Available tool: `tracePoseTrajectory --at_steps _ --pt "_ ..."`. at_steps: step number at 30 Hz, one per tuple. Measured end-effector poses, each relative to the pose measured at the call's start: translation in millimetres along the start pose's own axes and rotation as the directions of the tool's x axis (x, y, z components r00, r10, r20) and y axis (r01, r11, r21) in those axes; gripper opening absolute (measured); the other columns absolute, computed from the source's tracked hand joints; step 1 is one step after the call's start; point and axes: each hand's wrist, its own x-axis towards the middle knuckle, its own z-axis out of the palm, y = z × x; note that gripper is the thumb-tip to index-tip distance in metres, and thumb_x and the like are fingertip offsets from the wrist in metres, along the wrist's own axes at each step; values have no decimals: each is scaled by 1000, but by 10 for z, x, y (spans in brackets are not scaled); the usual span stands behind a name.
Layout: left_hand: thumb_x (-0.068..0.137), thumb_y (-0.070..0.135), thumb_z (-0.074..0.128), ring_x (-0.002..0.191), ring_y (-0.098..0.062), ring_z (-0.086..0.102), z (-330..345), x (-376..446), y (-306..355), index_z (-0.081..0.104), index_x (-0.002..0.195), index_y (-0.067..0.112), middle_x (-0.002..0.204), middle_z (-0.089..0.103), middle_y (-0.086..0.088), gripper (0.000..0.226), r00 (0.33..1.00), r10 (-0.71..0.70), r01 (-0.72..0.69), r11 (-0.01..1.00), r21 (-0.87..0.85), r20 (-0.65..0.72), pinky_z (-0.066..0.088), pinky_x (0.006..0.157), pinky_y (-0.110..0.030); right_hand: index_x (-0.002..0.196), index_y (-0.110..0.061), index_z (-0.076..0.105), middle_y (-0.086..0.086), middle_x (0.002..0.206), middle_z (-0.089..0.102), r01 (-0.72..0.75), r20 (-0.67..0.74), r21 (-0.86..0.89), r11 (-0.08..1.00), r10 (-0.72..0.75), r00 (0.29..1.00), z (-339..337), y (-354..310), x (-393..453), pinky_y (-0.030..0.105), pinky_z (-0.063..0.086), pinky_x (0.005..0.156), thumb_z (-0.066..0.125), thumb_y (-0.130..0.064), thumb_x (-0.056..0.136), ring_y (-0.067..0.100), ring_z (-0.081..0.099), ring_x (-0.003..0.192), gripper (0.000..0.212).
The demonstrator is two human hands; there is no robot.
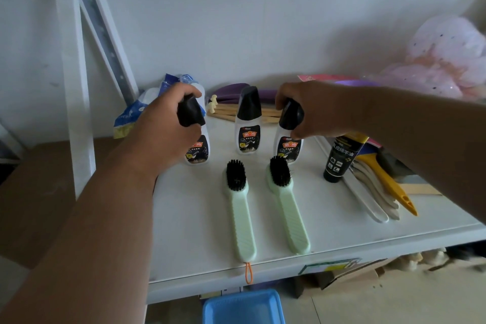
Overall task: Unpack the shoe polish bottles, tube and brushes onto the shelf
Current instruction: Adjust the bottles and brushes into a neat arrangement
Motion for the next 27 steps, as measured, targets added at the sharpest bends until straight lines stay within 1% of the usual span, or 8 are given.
tracePoseTrajectory --at_steps 3,5,8,11,15,17,21,27 --pt "86 13 76 92 -6 62 3 9 -7 57 135 47 116 61 14 62 1000 7 -6 1000 23 -16 39 65 -4 124 -25 50 -6 98 63 11 -29 26 1000 -10 1000 5 -10 -11 31 51 62 88 -21 71 11 61 80 66" --pt "86 13 76 100 -11 64 0 7 -11 56 139 48 121 63 12 66 1000 15 -15 1000 22 -13 40 67 -5 126 -26 46 -4 95 62 23 -59 54 998 -19 998 4 -7 -13 36 53 62 89 -22 69 15 62 79 71" --pt "86 13 75 106 -14 65 -16 12 4 57 139 46 123 66 9 65 1000 11 -11 1000 0 -12 44 73 -12 115 -35 51 -10 87 61 24 -83 57 998 -19 996 -26 24 -4 31 45 56 86 -29 71 10 60 74 57" --pt "86 13 72 104 -13 67 -38 16 43 58 136 46 119 66 10 61 1000 0 -1 1000 -24 -24 53 81 -27 106 -40 56 -12 89 61 4 -47 49 999 -1 999 -86 49 23 32 49 60 82 -36 77 11 60 77 39" --pt "87 19 71 101 1 65 -49 13 85 61 125 45 113 66 18 48 996 0 -8 995 -97 -85 50 79 -23 106 -40 57 -13 86 59 4 -48 64 998 -1 999 -109 81 20 19 40 41 81 -31 83 3 62 60 34" --pt "84 27 71 98 2 66 -55 15 107 62 119 43 111 68 19 39 992 -23 6 991 -132 -126 49 77 -21 109 -37 57 -12 87 59 6 -53 100 995 -1 999 -120 97 9 11 36 33 82 -27 83 -8 62 55 37" --pt "82 30 67 100 -11 69 -79 26 125 66 112 34 110 72 14 30 987 -24 7 994 -110 -160 55 84 -30 109 -40 56 -15 96 60 -11 -52 73 997 15 999 -144 125 44 26 42 56 81 -29 81 6 59 77 40" --pt "81 33 65 96 -9 70 -90 22 146 68 109 33 104 73 15 28 984 -26 12 997 -79 -174 58 87 -34 106 -41 58 -18 93 60 -32 -55 86 996 37 998 -158 232 85 28 47 54 80 -23 82 8 63 77 37"
